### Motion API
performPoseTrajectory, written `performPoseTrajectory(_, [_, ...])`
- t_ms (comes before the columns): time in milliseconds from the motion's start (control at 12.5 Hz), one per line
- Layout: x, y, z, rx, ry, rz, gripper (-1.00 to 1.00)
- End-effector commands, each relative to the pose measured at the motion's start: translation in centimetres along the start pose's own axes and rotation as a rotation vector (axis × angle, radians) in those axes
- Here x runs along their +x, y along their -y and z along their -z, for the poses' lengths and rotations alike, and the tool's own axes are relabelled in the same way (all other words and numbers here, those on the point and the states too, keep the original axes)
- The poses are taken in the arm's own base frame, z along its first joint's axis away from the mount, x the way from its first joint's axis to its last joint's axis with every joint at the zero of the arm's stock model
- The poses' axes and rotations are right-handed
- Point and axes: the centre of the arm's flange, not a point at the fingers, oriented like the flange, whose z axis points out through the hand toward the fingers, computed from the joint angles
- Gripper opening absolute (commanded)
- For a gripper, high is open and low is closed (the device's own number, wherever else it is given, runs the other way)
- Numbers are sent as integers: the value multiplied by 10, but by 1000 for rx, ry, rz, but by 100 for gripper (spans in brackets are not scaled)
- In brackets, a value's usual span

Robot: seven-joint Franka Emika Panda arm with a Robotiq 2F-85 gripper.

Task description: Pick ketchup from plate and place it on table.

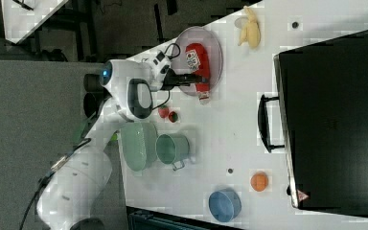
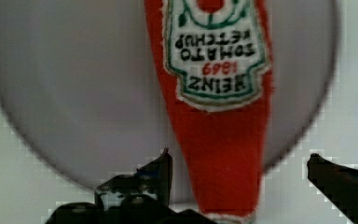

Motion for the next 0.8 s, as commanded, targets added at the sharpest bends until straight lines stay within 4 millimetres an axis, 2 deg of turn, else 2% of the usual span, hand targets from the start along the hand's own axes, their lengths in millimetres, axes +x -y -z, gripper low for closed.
performPoseTrajectory(80, [19,12,8,-1,-78,64,100])
performPoseTrajectory(400, [27,14,-20,-7,-129,89,100])
performPoseTrajectory(480, [27,15,-24,-5,-138,92,92])
performPoseTrajectory(720, [31,18,-17,2,-159,91,21])
performPoseTrajectory(800, [32,19,-13,3,-168,91,20])
